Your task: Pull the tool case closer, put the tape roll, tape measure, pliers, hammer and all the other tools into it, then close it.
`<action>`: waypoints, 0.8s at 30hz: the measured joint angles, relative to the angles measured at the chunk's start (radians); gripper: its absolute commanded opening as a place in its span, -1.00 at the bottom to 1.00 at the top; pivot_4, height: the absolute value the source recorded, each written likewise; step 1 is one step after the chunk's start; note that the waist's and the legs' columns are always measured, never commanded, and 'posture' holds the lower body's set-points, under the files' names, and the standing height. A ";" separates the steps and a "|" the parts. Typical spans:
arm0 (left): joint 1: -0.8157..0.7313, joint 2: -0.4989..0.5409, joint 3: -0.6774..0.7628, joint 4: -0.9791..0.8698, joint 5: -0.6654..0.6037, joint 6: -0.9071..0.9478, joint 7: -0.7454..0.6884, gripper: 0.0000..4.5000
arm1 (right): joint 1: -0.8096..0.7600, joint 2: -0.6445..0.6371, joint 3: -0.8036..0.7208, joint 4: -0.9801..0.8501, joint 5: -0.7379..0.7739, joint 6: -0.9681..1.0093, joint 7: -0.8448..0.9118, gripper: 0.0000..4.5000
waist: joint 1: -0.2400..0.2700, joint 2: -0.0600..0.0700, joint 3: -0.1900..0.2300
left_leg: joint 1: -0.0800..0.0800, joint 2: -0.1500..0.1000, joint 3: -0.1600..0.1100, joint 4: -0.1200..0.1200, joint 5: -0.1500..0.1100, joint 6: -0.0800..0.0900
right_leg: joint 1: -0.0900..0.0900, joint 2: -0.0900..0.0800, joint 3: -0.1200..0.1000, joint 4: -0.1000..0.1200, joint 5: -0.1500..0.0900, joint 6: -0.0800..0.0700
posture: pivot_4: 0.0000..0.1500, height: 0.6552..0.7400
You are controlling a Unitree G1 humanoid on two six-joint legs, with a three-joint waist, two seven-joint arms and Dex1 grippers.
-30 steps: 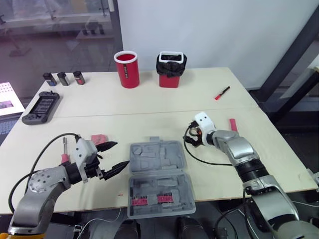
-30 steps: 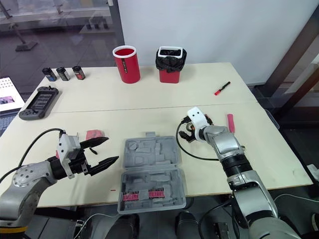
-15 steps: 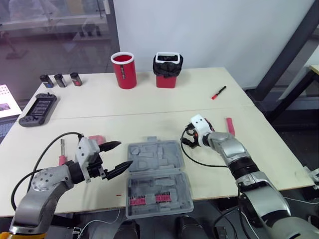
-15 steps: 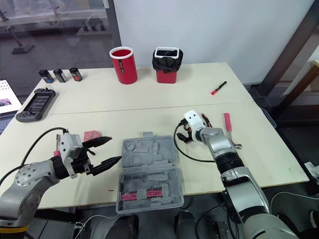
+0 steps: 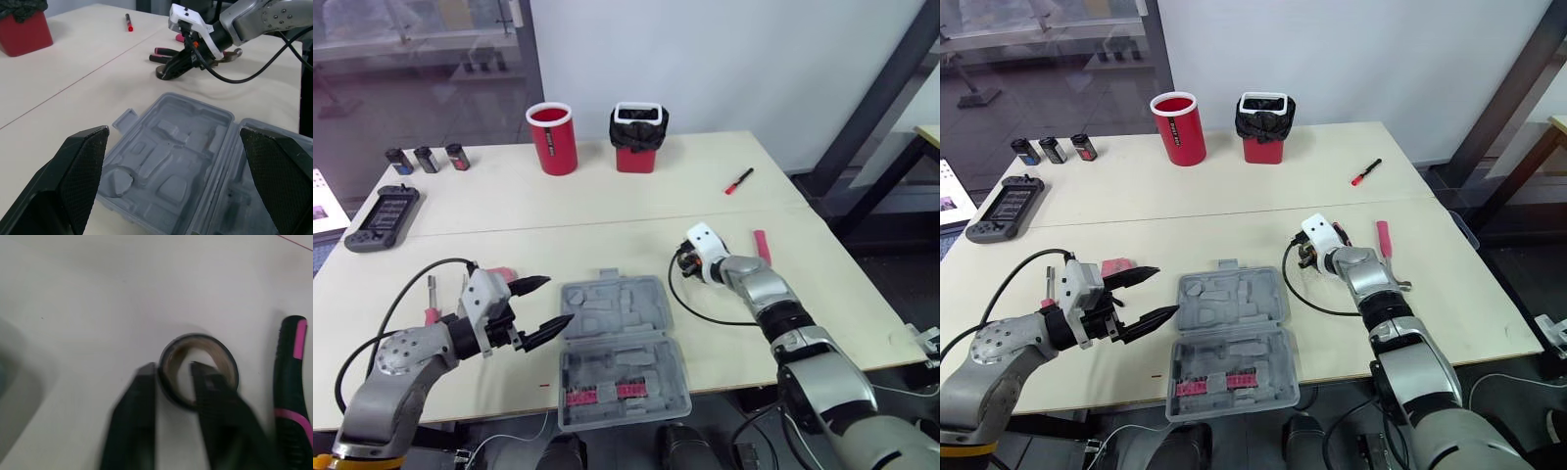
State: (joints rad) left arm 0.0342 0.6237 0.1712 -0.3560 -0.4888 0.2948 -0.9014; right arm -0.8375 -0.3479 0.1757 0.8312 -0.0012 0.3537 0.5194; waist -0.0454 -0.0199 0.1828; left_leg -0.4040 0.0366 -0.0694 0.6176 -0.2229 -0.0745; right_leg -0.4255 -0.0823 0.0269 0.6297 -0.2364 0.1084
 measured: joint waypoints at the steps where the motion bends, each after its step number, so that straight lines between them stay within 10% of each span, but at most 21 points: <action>1: 0.000 0.000 0.000 0.000 0.000 0.000 0.001 1.00 | -0.003 0.001 0.000 0.006 -0.005 -0.007 0.000 -0.98 | 0.000 0.000 0.000 | 0.000 0.000 0.000 0.000 0.000 0.000 | 0.000 0.000 0.000 0.000 0.000 0.000 | 1.00 0.97; 10: 0.000 0.000 -0.001 0.000 0.003 0.000 0.008 1.00 | 0.010 -0.001 0.001 -0.086 -0.027 -0.009 0.048 -0.98 | 0.001 0.000 0.000 | 0.000 0.000 0.000 0.000 0.000 0.000 | 0.000 0.000 0.000 0.000 0.000 0.000 | 1.00 0.97; 24: 0.044 0.057 0.102 0.130 -0.037 -0.004 -0.062 1.00 | 0.208 -0.047 0.161 -0.979 0.085 0.499 0.264 -0.98 | -0.003 0.001 0.001 | 0.001 0.003 -0.001 -0.001 0.000 0.000 | -0.001 0.002 0.000 0.001 -0.001 -0.001 | 1.00 0.97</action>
State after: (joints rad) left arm 0.0779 0.6802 0.2728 -0.2264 -0.5262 0.2913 -0.9638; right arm -0.6293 -0.3945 0.3364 -0.1483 0.0836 0.8527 0.7833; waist -0.0480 -0.0184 0.1836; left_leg -0.4030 0.0393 -0.0702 0.6171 -0.2230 -0.0745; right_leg -0.4264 -0.0798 0.0267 0.6312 -0.2375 0.1075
